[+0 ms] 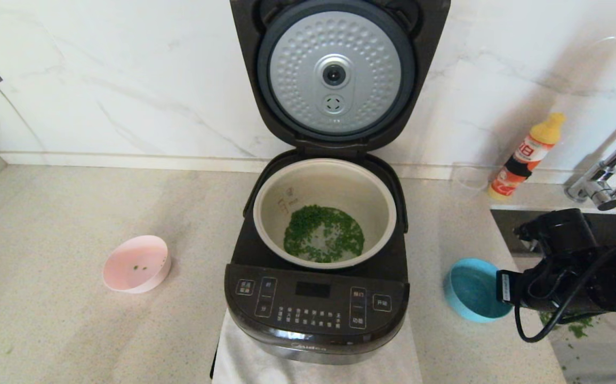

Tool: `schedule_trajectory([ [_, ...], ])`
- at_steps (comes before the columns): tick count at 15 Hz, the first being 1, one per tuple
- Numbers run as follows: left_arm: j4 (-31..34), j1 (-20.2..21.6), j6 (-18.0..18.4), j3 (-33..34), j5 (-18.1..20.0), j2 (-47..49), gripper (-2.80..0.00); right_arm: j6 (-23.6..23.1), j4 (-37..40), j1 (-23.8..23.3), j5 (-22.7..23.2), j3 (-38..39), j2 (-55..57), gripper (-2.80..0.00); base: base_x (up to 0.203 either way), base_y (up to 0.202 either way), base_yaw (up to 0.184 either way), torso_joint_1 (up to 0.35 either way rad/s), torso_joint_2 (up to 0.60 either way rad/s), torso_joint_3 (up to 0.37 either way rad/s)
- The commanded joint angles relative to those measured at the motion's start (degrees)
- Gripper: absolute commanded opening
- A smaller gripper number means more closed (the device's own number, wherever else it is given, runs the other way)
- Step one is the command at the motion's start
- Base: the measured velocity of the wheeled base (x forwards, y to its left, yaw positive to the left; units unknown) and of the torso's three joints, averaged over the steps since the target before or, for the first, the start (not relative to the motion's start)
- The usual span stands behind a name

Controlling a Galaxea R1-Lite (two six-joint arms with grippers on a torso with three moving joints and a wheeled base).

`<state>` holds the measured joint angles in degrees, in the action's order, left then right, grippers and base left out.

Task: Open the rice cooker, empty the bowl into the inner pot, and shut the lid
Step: Place the bowl on the table, then close the rice cooker

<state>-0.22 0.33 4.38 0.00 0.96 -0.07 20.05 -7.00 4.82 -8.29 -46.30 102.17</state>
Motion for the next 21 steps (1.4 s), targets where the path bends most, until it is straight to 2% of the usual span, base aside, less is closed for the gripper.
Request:
schedule_trajectory([
  [1, -0.04, 0.03, 0.02, 0.44, 0.0, 0.07, -2.8, 1.14, -1.77, 0.11, -0.35, -0.55, 1.04, 0.0, 0.0, 0.0, 0.0, 0.0, 0.0, 0.0],
  [6, -0.04, 0.03, 0.02, 0.52, 0.0, 0.07, -2.8, 1.19, -2.05, 0.09, -0.94, -0.71, -5.73, 0.0, 0.0, 0.0, 0.0, 0.0, 0.0, 0.0],
  [8, -0.04, 0.03, 0.02, 0.44, 0.0, 0.07, -2.8, 0.68, -1.74, 0.04, -2.91, -0.66, -10.63, 0.0, 0.0, 0.0, 0.0, 0.0, 0.0, 0.0],
  [9, -0.04, 0.03, 0.02, 0.45, 0.0, 0.07, -2.8, -0.38, -1.19, 0.13, -4.59, -0.65, -13.76, -2.8, 0.0, 0.0, 0.0, 0.0, 0.0, 0.0],
  [12, -0.04, 0.03, 0.02, 0.44, 0.0, 0.07, -2.8, -5.69, -1.45, 1.98, -13.27, -1.46, -22.51, -2.8, 0.0, 0.0, 0.0, 0.0, 0.0, 0.0],
  [17, -0.04, 0.03, 0.02, 0.44, 0.0, 0.07, -2.8, -16.21, -1.04, 8.05, -15.34, -1.38, -44.7, -2.8, 0.0, 0.0, 0.0, 0.0, 0.0, 0.0],
  [21, -0.04, 0.03, 0.02, 0.44, 0.0, 0.07, -2.8, -23.5, 3.49, 9.11, -18.06, 3.62, -63.08, -2.8, 0.0, 0.0, 0.0, 0.0, 0.0, 0.0],
])
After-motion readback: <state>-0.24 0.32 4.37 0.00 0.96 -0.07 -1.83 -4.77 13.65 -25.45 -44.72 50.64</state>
